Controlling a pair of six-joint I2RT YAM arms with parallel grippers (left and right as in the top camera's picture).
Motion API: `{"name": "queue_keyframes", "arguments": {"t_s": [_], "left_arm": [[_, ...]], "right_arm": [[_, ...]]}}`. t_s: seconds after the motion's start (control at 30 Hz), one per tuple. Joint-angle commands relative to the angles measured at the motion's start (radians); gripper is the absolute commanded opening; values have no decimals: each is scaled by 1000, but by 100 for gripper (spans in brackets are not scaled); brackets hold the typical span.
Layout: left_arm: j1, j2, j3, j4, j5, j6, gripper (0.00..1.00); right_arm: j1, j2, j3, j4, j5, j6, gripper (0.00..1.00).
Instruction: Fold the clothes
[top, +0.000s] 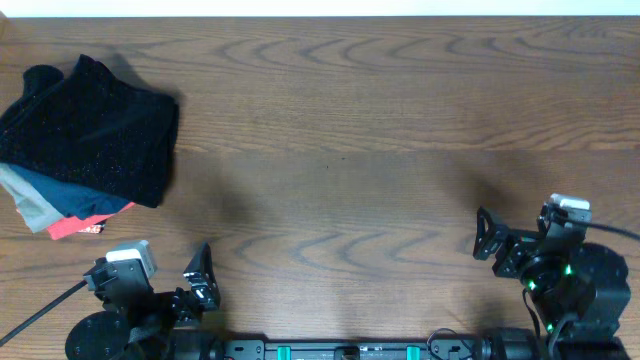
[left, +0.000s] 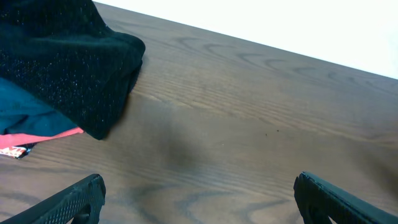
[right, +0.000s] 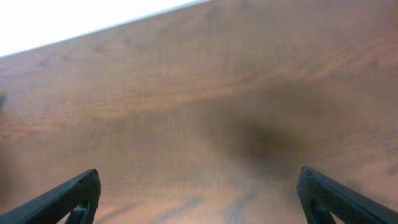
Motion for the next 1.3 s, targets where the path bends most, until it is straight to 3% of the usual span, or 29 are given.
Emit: {"name": "queue_keyframes", "arguments": {"t_s": [0.0,0.37,0.63,0.8,1.27], "left_arm": [[0,-3,-7,0,-9,10,98],[0,-3,-7,0,-9,10,98],[0,-3,-7,0,-9,10,98],[0,-3,-7,0,-9,10,98],[0,-3,-7,0,-9,10,98]], "right_arm": [[10,-89,-82,64,20,-65,99],[11,-408,-522,566,-18,-64,99],[11,-405,-690,817,-18,-169,99],[11,-405,-702,773,-17,-269,99],[16,-405,-702,755,-21,-270,99]]}}
